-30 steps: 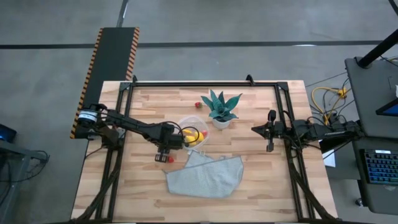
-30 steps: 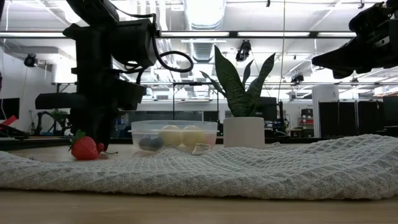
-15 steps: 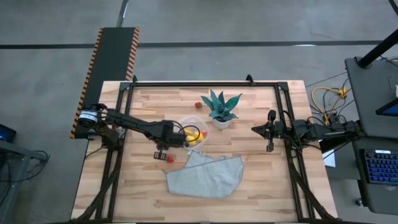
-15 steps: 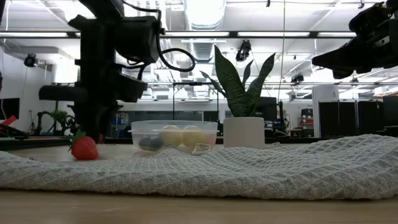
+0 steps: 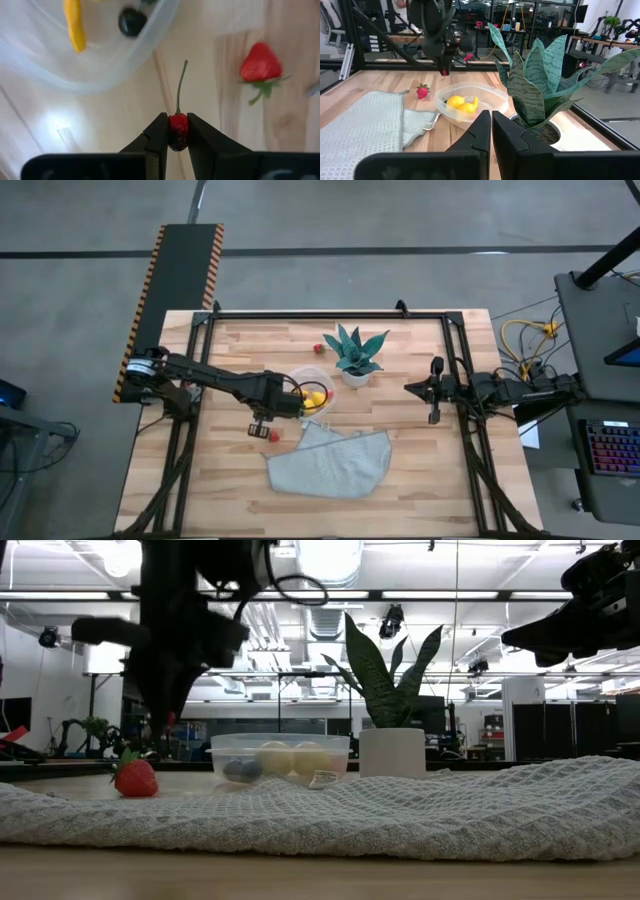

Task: Pick and placing Produce into tupperware
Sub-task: Put the red cherry into the container

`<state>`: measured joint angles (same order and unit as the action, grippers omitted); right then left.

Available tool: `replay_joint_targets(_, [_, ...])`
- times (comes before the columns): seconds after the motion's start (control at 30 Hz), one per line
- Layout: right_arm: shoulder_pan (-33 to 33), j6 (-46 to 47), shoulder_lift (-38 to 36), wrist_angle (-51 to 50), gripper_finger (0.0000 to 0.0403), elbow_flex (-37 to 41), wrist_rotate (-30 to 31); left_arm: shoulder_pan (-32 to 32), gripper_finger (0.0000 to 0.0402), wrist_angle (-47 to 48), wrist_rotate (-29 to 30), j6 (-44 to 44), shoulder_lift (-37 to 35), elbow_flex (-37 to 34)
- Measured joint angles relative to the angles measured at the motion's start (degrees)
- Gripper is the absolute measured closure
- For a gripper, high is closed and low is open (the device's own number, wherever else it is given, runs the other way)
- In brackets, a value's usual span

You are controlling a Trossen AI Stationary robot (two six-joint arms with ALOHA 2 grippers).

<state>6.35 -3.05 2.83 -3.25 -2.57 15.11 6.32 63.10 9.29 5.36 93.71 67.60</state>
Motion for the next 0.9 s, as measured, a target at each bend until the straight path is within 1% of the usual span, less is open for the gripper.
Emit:
replay_joint_targets(0.13, [0.00, 0.00, -0.01, 0.00, 0.0394, 0.00, 0.00, 0.14, 0.0363, -0.08, 0.57, 2.85, -0.02, 2.74])
replay_joint_targets(0.23, [0.00, 0.02, 0.00, 0.00, 0.0394, 0.00, 0.00, 0.12, 0.0363, -0.86, 2.80, 5.80, -0.06, 4.94])
replay_joint_targets(0.4, [0.00, 0.02, -0.02, 0.01, 0.0394, 0.00, 0.00, -0.02, 0.0363, -5.88, 7.22, 13.20, -0.09, 6.33])
replay_joint_targets(0.53, [0.01, 0.02, -0.02, 0.00, 0.0394, 0.00, 0.00, -0.76, 0.0363, -12.01, 8.07, 18.65, -0.09, 5.35])
replay_joint_targets(0.67, [0.00, 0.02, -0.02, 0.00, 0.0394, 0.00, 0.00, -2.56, 0.0363, -16.60, 8.21, 21.25, -0.09, 3.64])
replay_joint_targets(0.9, [0.02, 0.02, -0.02, 0.01, 0.0394, 0.00, 0.00, -5.38, 0.0363, -17.42, 8.19, 22.07, 0.53, 1.70])
